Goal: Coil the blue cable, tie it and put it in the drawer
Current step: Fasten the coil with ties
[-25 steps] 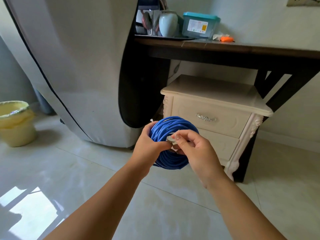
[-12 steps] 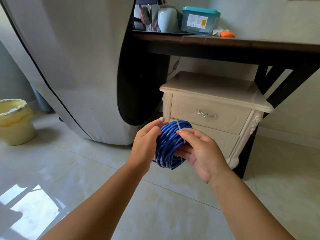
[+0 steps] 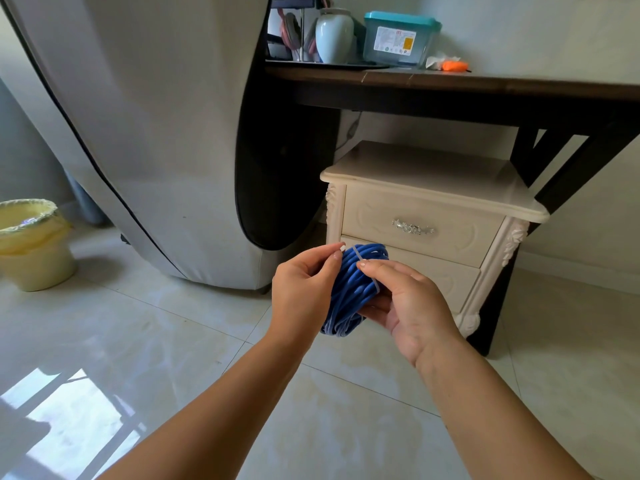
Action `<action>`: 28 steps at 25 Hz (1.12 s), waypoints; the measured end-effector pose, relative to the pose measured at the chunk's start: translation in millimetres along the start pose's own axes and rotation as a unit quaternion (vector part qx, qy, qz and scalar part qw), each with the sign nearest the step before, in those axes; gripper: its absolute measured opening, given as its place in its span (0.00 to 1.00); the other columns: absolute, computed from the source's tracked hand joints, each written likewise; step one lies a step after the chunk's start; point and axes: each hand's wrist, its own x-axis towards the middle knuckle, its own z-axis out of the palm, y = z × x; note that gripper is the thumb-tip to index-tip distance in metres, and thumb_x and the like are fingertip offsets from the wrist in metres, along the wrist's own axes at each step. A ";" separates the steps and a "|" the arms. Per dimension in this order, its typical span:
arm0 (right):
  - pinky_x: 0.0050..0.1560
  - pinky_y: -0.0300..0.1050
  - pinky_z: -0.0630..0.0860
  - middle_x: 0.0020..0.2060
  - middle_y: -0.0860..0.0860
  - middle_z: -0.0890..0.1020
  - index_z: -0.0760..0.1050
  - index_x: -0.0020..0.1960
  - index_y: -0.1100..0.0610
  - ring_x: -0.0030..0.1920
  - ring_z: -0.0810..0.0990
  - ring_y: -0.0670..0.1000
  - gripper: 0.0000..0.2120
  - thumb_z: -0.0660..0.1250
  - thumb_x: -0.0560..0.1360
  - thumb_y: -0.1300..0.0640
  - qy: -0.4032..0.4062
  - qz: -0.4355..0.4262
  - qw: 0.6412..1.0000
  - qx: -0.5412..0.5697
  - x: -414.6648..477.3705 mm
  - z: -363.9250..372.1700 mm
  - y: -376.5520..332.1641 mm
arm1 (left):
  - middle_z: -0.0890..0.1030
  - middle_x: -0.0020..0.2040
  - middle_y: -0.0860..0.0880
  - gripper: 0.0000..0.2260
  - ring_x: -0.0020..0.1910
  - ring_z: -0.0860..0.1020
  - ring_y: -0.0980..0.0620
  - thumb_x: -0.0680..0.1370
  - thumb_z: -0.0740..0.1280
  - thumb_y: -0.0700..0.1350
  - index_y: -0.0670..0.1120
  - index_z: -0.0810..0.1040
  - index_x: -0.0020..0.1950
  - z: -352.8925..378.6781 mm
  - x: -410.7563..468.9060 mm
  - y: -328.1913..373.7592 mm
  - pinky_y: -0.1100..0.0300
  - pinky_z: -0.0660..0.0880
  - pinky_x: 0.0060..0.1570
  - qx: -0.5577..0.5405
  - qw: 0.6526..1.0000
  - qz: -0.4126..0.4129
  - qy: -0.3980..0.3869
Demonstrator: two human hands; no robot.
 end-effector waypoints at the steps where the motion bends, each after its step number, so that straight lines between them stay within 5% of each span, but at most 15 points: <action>1: 0.43 0.50 0.81 0.41 0.58 0.86 0.83 0.47 0.60 0.42 0.85 0.56 0.04 0.71 0.73 0.63 0.003 -0.002 1.000 -0.003 0.1 -0.4 -0.2 | 0.86 0.48 0.52 0.08 0.48 0.85 0.55 0.80 0.68 0.42 0.49 0.85 0.56 0.7 -0.1 -0.2 0.54 0.83 0.50 0.003 1.000 0.002 0.000; 10: 0.41 0.47 0.80 0.36 0.55 0.84 0.83 0.37 0.56 0.38 0.84 0.51 0.09 0.69 0.74 0.65 -0.005 -0.029 0.999 -0.015 0.0 -2.2 -2.6 | 0.86 0.51 0.51 0.10 0.52 0.84 0.53 0.78 0.70 0.40 0.49 0.84 0.58 1.2 1.9 1.1 0.50 0.82 0.52 0.012 0.999 0.016 -0.032; 28: 0.41 0.45 0.79 0.37 0.54 0.85 0.82 0.39 0.58 0.40 0.84 0.50 0.07 0.70 0.73 0.65 -0.011 -0.049 0.998 -0.043 -1.5 -0.5 -4.6 | 0.86 0.51 0.53 0.08 0.53 0.83 0.55 0.79 0.69 0.43 0.51 0.85 0.55 -1.0 3.1 -1.5 0.51 0.81 0.55 0.016 0.999 0.039 -0.031</action>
